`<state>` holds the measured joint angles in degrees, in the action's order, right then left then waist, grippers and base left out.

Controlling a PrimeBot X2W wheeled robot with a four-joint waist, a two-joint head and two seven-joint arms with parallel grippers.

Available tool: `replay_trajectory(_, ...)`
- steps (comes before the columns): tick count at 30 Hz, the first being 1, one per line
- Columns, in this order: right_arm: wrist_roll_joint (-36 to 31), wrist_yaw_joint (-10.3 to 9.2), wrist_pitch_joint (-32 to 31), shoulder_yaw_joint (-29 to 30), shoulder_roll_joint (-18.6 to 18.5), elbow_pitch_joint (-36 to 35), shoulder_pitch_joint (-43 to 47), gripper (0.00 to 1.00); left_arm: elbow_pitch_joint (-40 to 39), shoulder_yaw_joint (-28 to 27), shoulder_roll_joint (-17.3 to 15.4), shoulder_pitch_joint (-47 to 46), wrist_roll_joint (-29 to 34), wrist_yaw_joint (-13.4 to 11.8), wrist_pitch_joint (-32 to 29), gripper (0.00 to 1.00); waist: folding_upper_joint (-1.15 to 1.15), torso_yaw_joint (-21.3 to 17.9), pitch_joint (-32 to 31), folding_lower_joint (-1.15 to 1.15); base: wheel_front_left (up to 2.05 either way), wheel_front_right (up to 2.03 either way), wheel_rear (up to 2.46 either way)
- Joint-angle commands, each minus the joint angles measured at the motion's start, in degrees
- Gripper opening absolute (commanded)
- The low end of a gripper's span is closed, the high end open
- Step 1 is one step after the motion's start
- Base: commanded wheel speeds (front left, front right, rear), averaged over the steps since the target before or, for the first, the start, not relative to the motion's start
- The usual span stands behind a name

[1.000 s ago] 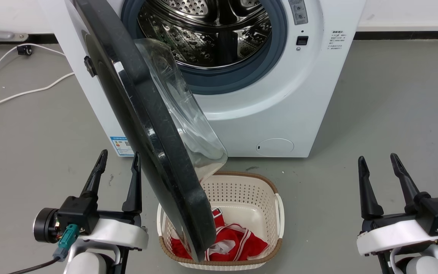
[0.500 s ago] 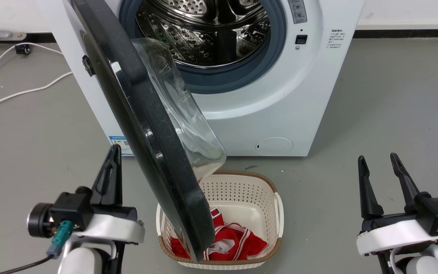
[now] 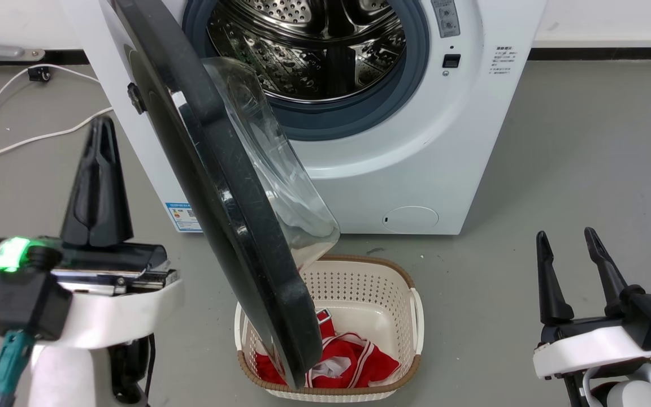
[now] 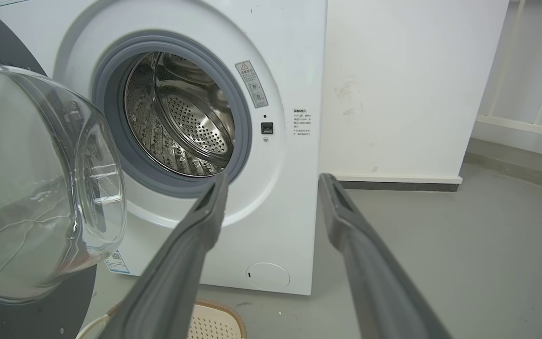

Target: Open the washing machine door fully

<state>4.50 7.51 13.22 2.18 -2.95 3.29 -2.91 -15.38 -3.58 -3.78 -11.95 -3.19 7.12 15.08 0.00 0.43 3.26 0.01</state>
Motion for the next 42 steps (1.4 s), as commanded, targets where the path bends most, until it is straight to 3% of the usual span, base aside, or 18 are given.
replay_trajectory(1, -0.1, -0.04, 0.0, 0.1, 0.2, -0.3, 0.1, 1.0, -0.8, 0.2, -0.2, -0.5, 0.2, 0.0, 0.1, 0.0, 0.0, 0.0, 0.0, -0.01, 0.0, 0.0, 0.0)
replay_trajectory(7, 0.1, -0.04, -0.1, 0.2, 0.1, -0.1, 0.6, 1.0, -10.0, 2.9, -0.2, -1.1, 0.9, 0.2, 0.1, 0.0, 0.0, -0.2, -0.4, -0.01, 0.0, 0.0, 0.0)
replay_trajectory(13, 0.4, -0.04, -0.3, 0.2, 0.2, 0.0, 1.1, 1.0, -14.9, 10.9, -0.6, 1.3, -0.3, 0.3, 0.1, 0.0, 0.0, -0.3, -0.9, -0.01, 0.0, 0.0, 0.0)
replay_trajectory(24, 0.9, -0.04, -0.6, -0.1, 0.1, 0.2, 1.9, 1.0, -12.6, 29.5, -4.1, 9.5, -6.0, 0.4, -7.4, 0.0, 0.0, -0.2, -1.4, -0.01, 0.0, 0.0, 0.0)
replay_trajectory(27, 1.1, -0.04, -0.8, -0.3, 0.1, 0.3, 1.9, 1.0, -10.3, 32.4, -4.8, 11.8, -7.2, 0.3, -9.7, 0.0, 0.0, 0.0, -1.4, -0.01, 0.0, 0.0, 0.0)
replay_trajectory(35, 1.6, -0.04, -1.1, -0.3, 0.1, 0.5, 1.8, 1.0, -4.5, 32.5, -6.4, 15.1, -7.7, -1.5, -13.6, 0.0, 0.0, 0.5, -1.2, -0.01, 0.0, 0.0, 0.0)
replay_trajectory(42, 2.0, -0.04, -1.3, -1.0, 0.1, 0.9, 1.0, 1.0, 0.8, 31.2, -5.5, 13.2, -9.3, -2.1, -14.0, 0.0, 0.0, 0.2, -0.7, -0.01, 0.0, 0.0, 0.0)
